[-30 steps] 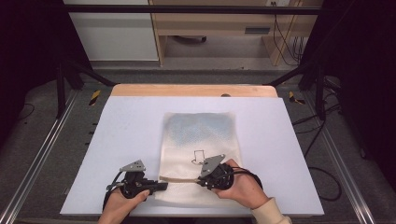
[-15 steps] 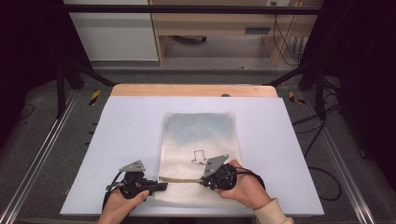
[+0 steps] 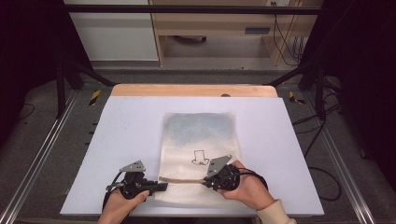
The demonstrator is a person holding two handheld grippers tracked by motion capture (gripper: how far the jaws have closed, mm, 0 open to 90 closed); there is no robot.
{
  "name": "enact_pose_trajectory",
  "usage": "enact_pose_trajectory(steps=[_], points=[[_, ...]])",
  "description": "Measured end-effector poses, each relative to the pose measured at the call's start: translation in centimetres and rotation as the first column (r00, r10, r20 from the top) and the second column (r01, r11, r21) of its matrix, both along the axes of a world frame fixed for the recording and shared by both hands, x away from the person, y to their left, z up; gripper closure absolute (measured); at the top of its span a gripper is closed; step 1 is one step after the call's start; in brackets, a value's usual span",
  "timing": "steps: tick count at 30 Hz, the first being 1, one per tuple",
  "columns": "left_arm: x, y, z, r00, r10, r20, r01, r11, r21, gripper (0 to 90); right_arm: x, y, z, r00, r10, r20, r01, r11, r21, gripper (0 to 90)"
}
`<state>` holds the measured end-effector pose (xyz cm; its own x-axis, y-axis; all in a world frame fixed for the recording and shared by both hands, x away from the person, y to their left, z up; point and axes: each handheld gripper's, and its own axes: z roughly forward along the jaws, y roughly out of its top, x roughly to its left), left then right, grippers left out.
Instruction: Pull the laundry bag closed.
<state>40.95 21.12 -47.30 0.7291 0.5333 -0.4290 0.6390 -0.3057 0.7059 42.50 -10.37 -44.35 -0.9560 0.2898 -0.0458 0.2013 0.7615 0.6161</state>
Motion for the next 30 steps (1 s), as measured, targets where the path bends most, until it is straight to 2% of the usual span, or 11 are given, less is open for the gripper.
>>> enact_pose_trajectory(steps=[30], points=[[0.0,0.0,0.0,1.0,-0.002,0.0,0.002,1.0,0.008,83.9,-0.2,-3.0,-0.1,0.9983,-0.058,-0.012,0.058,0.998,0.011,82.1]])
